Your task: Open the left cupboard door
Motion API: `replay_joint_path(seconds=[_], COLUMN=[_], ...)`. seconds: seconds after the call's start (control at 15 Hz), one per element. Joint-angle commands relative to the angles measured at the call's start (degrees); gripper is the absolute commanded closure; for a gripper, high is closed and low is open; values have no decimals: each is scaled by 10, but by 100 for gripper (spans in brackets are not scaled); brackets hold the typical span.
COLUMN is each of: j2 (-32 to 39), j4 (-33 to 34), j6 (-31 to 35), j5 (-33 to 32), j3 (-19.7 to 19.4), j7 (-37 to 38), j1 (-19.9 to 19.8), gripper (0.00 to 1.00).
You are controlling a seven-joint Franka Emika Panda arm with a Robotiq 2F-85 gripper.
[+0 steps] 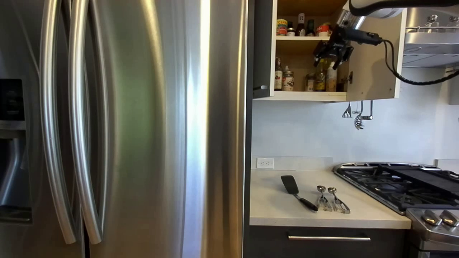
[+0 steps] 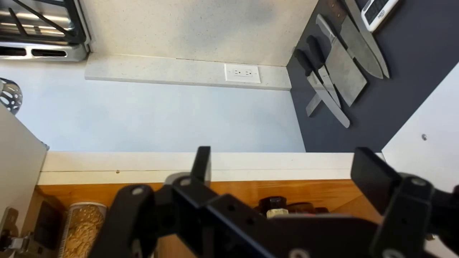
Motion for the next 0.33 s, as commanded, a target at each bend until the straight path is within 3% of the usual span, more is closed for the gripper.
replay_joint_path(seconds=[0.0,0.27], j2=[-3,-4], j4=[0,-1], j6=[0,0], j5=[1,1], j3=[-2,-3], j7=[0,0], j1=[0,0], gripper=[0,0])
